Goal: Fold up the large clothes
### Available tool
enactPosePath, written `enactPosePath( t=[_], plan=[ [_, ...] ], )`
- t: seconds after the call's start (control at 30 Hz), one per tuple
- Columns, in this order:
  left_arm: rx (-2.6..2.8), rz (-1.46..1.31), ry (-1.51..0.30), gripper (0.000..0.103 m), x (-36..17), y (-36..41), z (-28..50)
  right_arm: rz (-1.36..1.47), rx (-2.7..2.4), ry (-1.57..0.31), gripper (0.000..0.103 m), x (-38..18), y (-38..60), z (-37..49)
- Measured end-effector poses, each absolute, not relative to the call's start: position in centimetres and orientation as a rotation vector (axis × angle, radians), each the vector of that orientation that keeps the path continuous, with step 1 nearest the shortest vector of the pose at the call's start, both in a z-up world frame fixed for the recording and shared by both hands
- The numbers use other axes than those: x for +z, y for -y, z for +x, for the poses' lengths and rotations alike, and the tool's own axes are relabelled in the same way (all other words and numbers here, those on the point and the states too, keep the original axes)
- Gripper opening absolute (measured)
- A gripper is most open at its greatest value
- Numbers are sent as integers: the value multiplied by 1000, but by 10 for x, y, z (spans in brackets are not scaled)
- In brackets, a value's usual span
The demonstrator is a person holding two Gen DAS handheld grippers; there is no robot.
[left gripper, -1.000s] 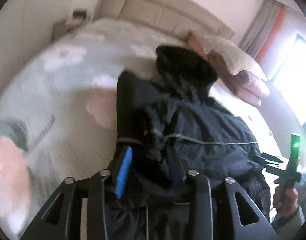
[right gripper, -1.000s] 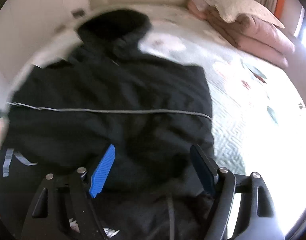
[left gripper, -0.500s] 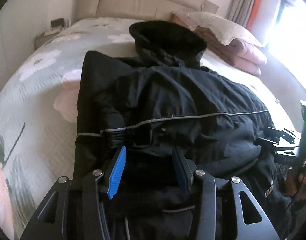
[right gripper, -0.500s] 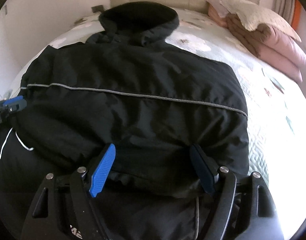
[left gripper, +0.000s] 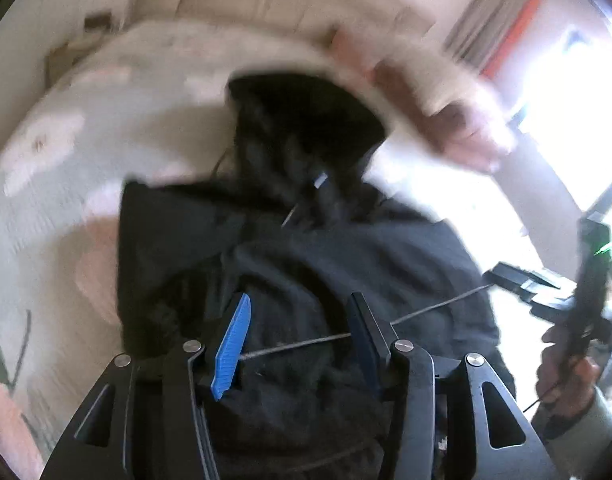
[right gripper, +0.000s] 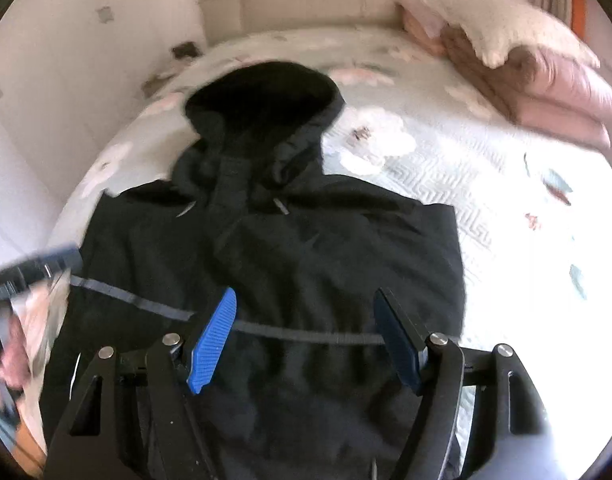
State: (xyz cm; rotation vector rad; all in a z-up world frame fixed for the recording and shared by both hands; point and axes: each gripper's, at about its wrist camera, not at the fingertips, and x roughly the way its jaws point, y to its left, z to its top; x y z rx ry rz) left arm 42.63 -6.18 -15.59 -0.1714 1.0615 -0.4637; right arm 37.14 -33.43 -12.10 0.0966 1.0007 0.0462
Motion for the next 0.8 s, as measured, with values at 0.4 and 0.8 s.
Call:
enactPosePath(
  t=[0.4, 0.8],
  plan=[
    [-490, -128, -1177, 50, -151, 69, 462, 55, 91, -1214, 65, -157, 339, 419],
    [-361, -196, -1049, 51, -126, 113, 680, 287, 76, -1001, 65, -115, 389, 595]
  ],
)
